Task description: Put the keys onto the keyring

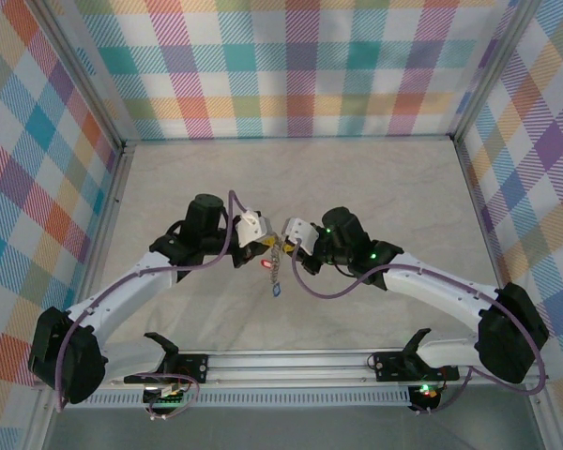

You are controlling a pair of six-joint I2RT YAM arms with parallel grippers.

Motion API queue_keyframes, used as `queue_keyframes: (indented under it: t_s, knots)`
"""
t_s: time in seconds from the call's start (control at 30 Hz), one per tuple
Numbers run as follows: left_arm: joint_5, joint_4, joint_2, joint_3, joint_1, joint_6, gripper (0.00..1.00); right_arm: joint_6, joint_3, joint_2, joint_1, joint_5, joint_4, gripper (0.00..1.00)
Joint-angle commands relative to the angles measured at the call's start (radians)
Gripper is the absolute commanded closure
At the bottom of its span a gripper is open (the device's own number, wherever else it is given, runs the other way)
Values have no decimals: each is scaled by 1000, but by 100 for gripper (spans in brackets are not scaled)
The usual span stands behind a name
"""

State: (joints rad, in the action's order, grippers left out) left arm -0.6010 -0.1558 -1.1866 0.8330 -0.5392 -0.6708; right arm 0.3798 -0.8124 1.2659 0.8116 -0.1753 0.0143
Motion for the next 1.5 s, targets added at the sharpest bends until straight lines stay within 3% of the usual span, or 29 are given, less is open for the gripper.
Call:
queue_keyframes:
  t_s: [0.0,1.2,1.47]
  knots:
    - [27,52,7,-5,-29,-35,100,-64,19,-23,9,-60,-52,100]
    - [93,-5,12,4,-79,-130,100,-151,-46,5,1,-31,26,100]
    - [99,-27,14,5,-79,-145,100,-163,-54,4,0,-75,19,100]
